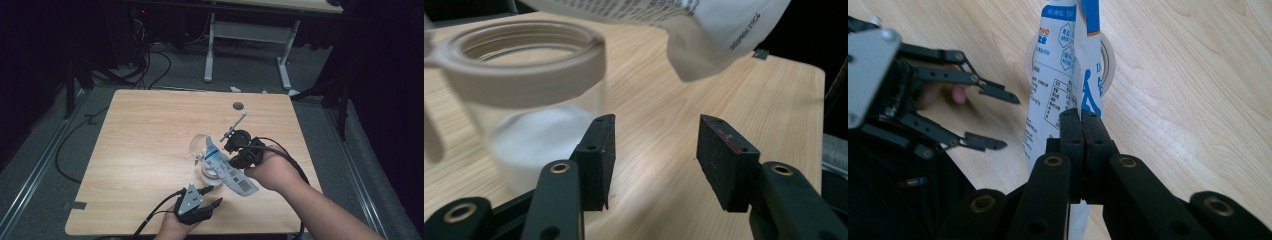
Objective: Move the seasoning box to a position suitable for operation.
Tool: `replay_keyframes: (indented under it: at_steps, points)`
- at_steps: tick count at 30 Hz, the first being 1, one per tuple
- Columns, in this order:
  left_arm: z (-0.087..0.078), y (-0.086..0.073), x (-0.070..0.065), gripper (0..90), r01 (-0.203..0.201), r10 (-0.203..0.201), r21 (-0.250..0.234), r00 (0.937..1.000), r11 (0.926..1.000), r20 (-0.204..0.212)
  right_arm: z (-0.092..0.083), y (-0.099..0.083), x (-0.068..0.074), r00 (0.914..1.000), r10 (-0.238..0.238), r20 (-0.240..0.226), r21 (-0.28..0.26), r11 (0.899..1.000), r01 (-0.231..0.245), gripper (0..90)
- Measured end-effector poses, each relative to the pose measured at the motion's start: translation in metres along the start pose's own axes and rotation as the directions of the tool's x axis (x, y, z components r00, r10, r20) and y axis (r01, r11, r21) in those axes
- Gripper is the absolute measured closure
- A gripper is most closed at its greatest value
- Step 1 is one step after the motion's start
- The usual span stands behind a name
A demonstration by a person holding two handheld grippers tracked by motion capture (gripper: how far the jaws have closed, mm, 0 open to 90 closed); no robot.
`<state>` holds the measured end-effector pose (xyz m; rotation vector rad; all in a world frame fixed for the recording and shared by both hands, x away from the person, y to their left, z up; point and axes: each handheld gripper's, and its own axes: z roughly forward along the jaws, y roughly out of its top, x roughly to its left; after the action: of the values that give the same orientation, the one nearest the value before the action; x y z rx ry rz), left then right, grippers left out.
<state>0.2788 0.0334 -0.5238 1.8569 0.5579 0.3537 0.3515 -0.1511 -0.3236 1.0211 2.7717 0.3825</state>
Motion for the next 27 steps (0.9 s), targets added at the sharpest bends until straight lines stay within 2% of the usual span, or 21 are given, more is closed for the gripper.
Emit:
replay_keyframes:
  at_steps: [2,5,10,14,20,24,27]
  points:
    - [-0.008,-0.002,0.007,51.0,0.002,-0.002,0.001,0.9999,1.0,-0.016,0.0,-0.001,0.0,1.0,0.003,0.0,0.001,1.0,-0.003,90.0]
    - [-0.023,-0.004,0.023,51.4,0.03,-0.031,-0.018,0.9981,0.9994,-0.053,-0.001,-0.002,0.0,1.0,-0.001,-0.005,-0.008,1.0,0.0,90.0]
    - [-0.047,-0.012,0.049,51.4,0.043,-0.045,-0.019,0.991,0.9989,-0.126,-0.004,-0.002,0.0,1.0,0.0,-0.005,-0.006,1.0,0.0,90.0]
    - [-0.068,-0.023,0.068,51.3,0.044,-0.047,-0.021,0.9783,0.9988,-0.202,-0.004,-0.003,-0.001,1.0,-0.002,-0.006,-0.016,1.0,0.002,90.0]
    - [-0.094,-0.032,0.091,51.3,0.114,-0.123,-0.05,0.9536,0.9922,-0.275,-0.003,-0.006,-0.002,1.0,-0.003,-0.008,-0.018,1.0,0.003,90.0]
    - [-0.1,-0.035,0.096,51.3,0.132,-0.145,-0.063,0.9449,0.9893,-0.294,-0.003,-0.009,-0.005,0.9999,0.004,-0.009,-0.016,1.0,-0.004,90.0]
    - [-0.101,-0.037,0.099,51.3,0.154,-0.166,-0.063,0.9428,0.986,-0.289,-0.005,-0.011,-0.008,0.9999,0.008,-0.012,-0.024,1.0,-0.008,90.0]
